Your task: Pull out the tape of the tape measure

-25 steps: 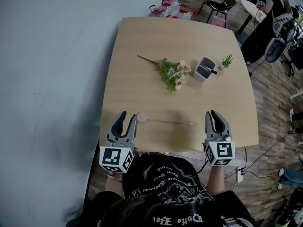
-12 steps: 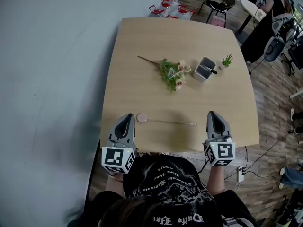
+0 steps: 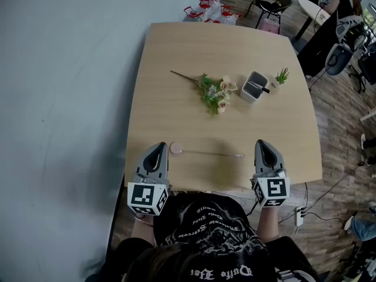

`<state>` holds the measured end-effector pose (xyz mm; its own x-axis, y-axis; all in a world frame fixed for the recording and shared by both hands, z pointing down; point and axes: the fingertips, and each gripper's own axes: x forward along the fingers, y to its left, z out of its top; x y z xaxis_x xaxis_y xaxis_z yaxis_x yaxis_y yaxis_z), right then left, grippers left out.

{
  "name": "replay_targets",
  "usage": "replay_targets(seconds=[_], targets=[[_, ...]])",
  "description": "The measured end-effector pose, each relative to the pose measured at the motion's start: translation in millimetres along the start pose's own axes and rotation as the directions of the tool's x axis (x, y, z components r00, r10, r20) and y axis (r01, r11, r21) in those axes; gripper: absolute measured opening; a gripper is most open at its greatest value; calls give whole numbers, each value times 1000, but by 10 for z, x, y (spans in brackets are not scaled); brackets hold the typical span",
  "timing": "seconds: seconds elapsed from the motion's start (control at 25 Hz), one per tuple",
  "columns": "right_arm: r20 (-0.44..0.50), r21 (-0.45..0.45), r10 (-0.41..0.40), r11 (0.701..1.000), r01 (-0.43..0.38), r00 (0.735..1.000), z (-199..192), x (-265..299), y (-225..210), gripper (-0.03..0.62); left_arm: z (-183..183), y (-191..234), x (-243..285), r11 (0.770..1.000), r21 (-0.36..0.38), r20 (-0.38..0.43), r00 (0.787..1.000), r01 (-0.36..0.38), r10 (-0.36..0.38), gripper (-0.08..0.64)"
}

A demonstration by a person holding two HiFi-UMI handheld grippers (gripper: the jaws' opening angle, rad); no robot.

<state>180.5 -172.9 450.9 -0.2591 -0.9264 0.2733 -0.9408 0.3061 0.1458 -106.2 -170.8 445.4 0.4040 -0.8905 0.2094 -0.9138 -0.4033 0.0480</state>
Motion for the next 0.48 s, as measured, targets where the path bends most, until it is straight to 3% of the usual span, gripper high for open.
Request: replay_targets(seconds=[0.48], targets=[[-22, -34, 24, 999, -25, 999, -33, 72, 51, 12, -16, -31, 83, 1000, -13, -19, 1000, 23, -23, 6]])
